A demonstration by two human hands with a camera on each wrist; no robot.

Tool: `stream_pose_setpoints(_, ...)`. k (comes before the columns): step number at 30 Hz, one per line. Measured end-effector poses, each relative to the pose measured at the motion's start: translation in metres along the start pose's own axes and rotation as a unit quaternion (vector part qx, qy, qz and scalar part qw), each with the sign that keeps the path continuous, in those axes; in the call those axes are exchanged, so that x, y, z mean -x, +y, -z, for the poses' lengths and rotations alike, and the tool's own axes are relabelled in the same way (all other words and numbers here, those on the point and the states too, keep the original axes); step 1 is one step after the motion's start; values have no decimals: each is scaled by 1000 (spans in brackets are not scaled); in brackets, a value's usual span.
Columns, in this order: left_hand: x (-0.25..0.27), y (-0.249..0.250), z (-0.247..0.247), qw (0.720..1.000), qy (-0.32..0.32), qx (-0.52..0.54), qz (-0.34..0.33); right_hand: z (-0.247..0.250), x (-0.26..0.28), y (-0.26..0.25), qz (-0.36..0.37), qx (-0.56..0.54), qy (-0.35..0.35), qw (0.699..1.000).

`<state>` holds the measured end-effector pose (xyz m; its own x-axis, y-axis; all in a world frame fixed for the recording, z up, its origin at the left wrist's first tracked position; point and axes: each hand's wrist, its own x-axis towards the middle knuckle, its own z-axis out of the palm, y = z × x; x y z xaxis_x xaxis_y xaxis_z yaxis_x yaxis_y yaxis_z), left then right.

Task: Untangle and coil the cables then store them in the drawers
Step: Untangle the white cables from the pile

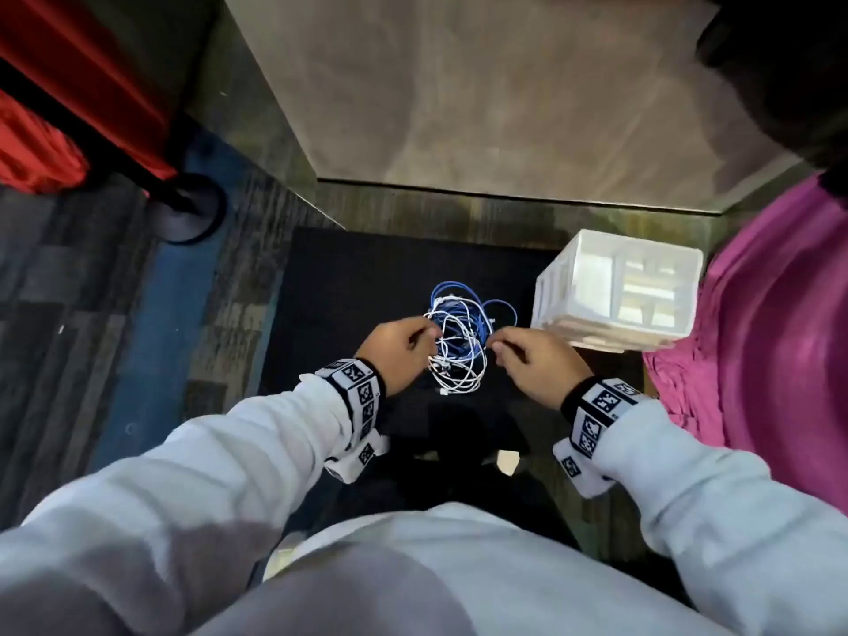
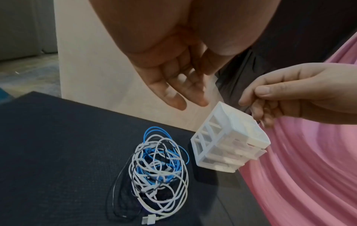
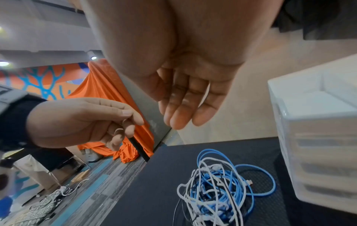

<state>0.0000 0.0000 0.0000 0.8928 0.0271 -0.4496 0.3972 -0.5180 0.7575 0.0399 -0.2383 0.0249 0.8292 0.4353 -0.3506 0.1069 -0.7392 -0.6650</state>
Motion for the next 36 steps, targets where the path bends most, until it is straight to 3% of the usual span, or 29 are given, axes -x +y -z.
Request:
stream_pose_setpoints(5, -24, -40, -27, 1000, -20, 7, 4, -45, -24, 41, -22, -9, -16, 1000)
stream_pose_setpoints(9, -53, -101, -59, 999, -28, 6, 29, -98, -44, 86, -25, -24, -13, 999)
stream_pose_setpoints(13, -74, -167, -101, 994, -82, -52, 39, -158, -51, 125, -1, -32, -14, 999)
stream_pose_setpoints(15, -75, -193, -123, 993, -83, -87, -8, -186, -49, 143, 16, -42, -20, 999)
stream_pose_setpoints(17, -74, -215, -145, 986, -54, -129, -89, -210, -48, 162, 32, -40, -21, 998)
stream_pose_setpoints(19, -73, -228, -160, 980, -24, -157, -122, -229, -47, 180, 47, -49, -1, 998)
stream_pose_setpoints(26, -79, -225, -175, 957, 28, -244, -155, -262, -37, 206, 105, -68, 90, 988)
stream_pose_setpoints(29, -74, -221, -178, 945, 16, -274, -179, -269, -30, 200, 109, -75, 132, 982)
stream_pose_setpoints(32, -47, -214, -177, 944, 7, -224, -243, -269, -14, 187, 148, -22, 142, 978)
stream_pose_setpoints(36, -21, -194, -151, 952, 54, -81, -291, -248, -12, 179, 157, 57, 139, 976)
